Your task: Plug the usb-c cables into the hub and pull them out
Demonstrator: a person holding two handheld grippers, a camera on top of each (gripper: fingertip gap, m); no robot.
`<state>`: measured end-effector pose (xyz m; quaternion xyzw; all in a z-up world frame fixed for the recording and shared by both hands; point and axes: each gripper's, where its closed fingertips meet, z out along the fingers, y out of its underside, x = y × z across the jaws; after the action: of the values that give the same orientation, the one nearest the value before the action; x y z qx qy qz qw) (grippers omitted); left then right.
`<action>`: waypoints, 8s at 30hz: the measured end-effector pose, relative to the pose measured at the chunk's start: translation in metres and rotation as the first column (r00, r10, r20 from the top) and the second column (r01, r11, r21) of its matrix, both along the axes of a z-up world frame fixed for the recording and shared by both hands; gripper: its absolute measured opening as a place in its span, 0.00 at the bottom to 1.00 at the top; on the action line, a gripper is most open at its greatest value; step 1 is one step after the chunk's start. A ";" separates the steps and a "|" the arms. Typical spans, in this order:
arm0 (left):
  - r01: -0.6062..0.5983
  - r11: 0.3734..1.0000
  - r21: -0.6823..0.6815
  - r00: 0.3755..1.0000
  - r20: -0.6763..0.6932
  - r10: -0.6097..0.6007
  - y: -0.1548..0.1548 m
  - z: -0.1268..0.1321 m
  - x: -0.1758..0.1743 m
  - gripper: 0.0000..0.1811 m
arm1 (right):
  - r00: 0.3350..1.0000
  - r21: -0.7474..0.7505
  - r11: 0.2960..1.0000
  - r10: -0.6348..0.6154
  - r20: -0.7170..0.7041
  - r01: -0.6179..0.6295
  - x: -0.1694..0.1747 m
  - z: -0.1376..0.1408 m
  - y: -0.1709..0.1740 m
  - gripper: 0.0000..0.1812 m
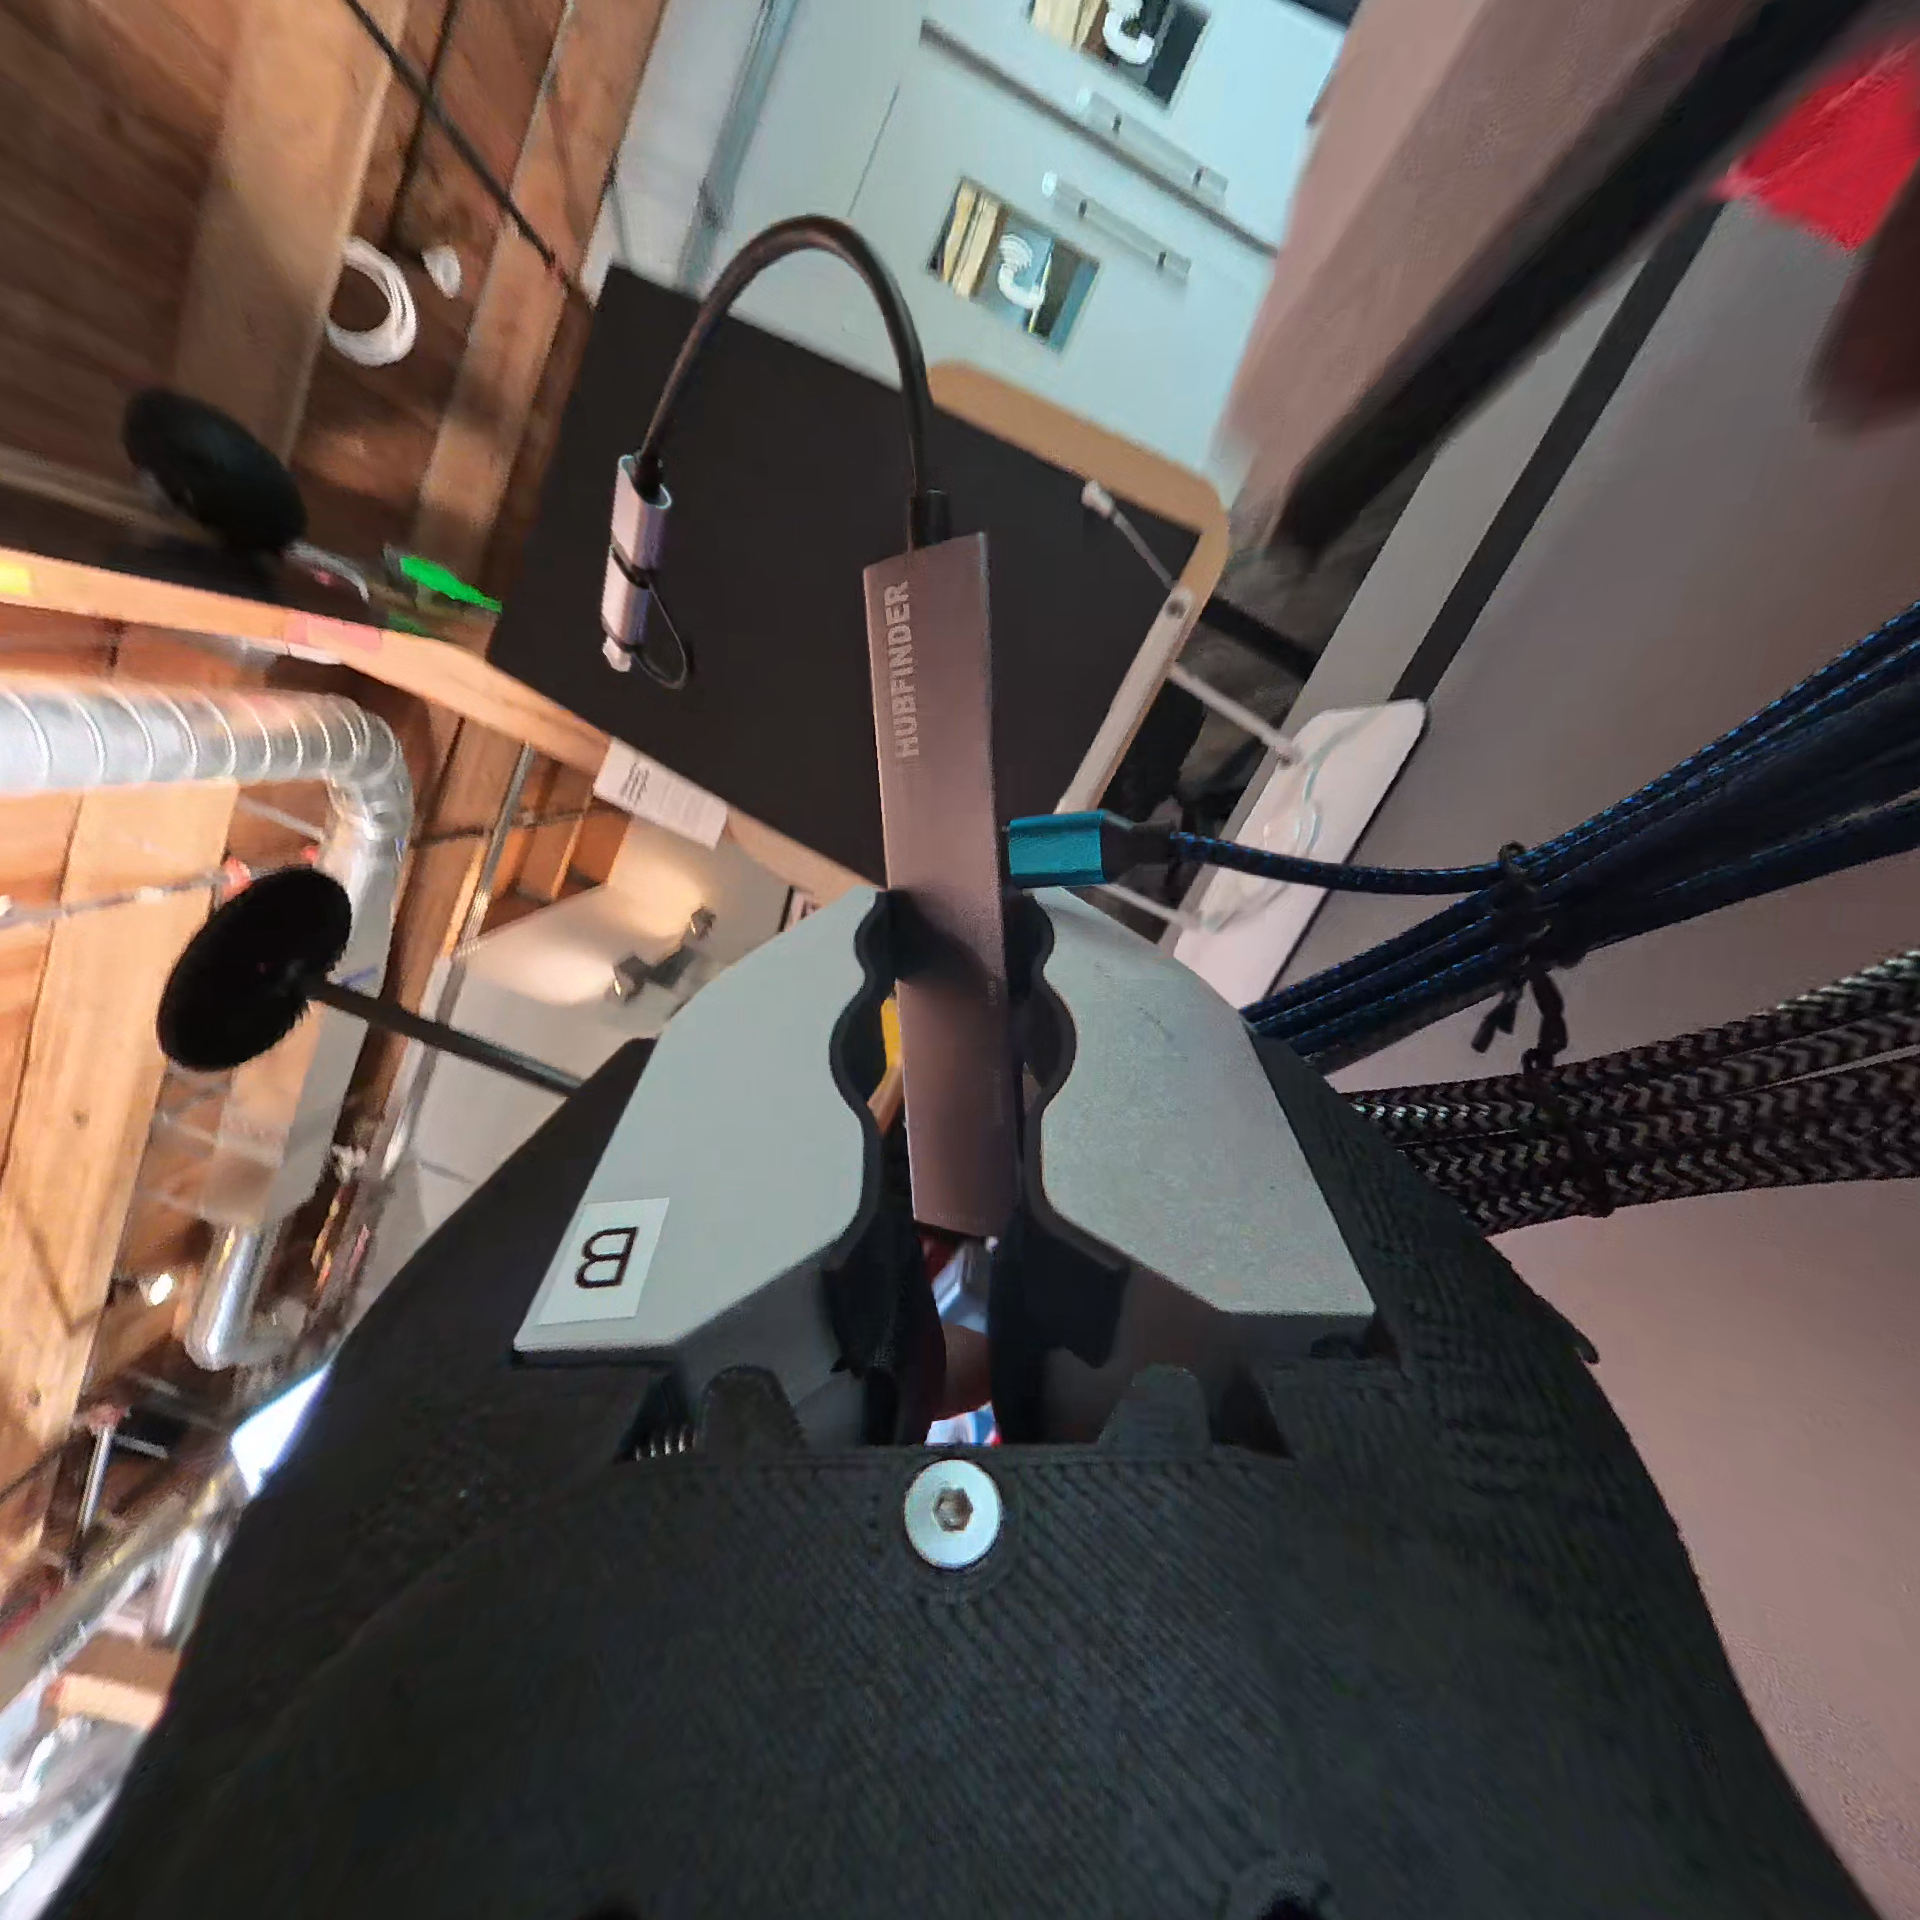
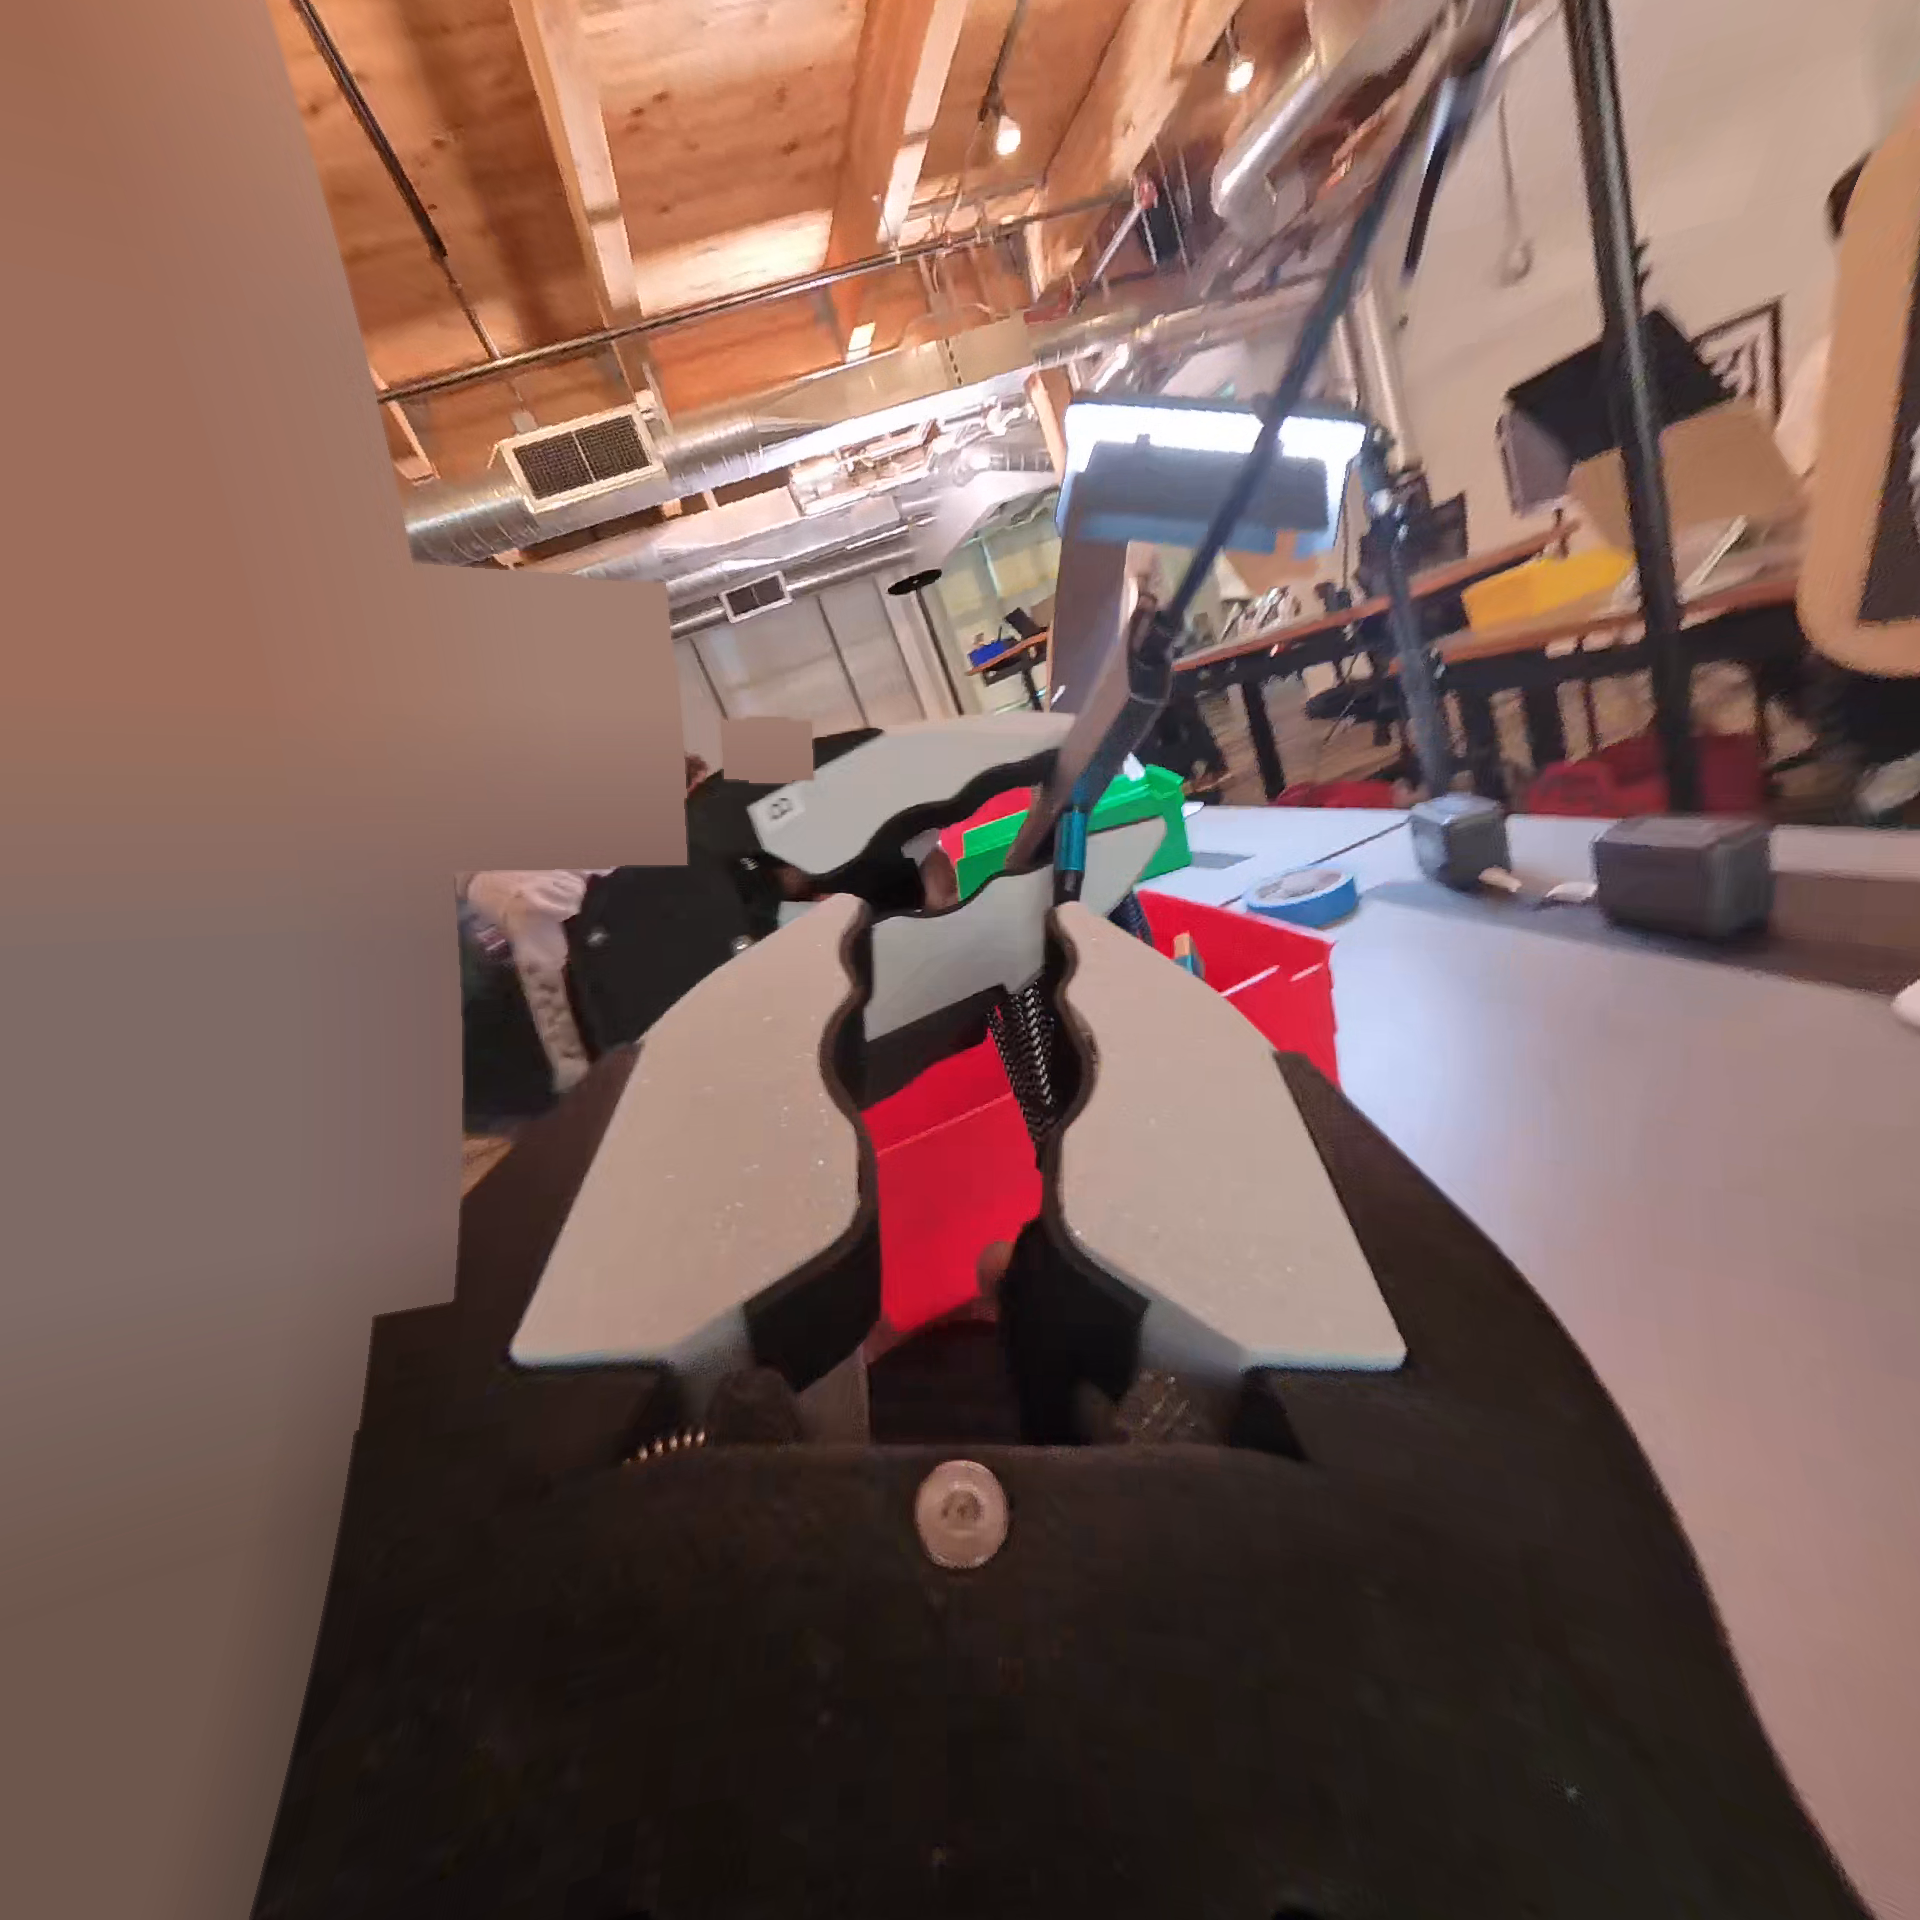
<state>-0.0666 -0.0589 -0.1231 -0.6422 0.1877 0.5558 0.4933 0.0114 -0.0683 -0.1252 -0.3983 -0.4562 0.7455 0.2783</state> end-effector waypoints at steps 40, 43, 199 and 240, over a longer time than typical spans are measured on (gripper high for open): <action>0.719 0.586 -0.374 0.687 0.260 -0.678 0.004 -0.078 0.093 0.05 | 0.984 0.974 0.136 -0.019 -0.179 0.180 0.013 -0.080 0.012 0.03; 0.745 0.578 -0.332 0.659 0.238 -0.713 -0.001 -0.072 0.101 0.04 | 0.973 0.969 0.093 0.021 -0.231 0.228 0.018 -0.075 0.007 0.03; 0.853 0.358 0.379 0.284 0.238 -0.929 -0.083 -0.006 0.125 0.04 | 0.934 0.884 0.467 0.319 -0.163 -0.005 0.022 -0.046 -0.076 0.11; 0.531 0.771 -0.350 0.845 0.155 -0.512 -0.048 -0.068 0.099 0.05 | 0.947 0.968 0.041 0.202 -0.252 0.248 0.015 -0.066 -0.043 0.03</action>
<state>0.0324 -0.1066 -0.1909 -0.6616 0.4498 0.3336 0.4986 0.0263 -0.1110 -0.1911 0.0264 -0.7848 0.2686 0.5579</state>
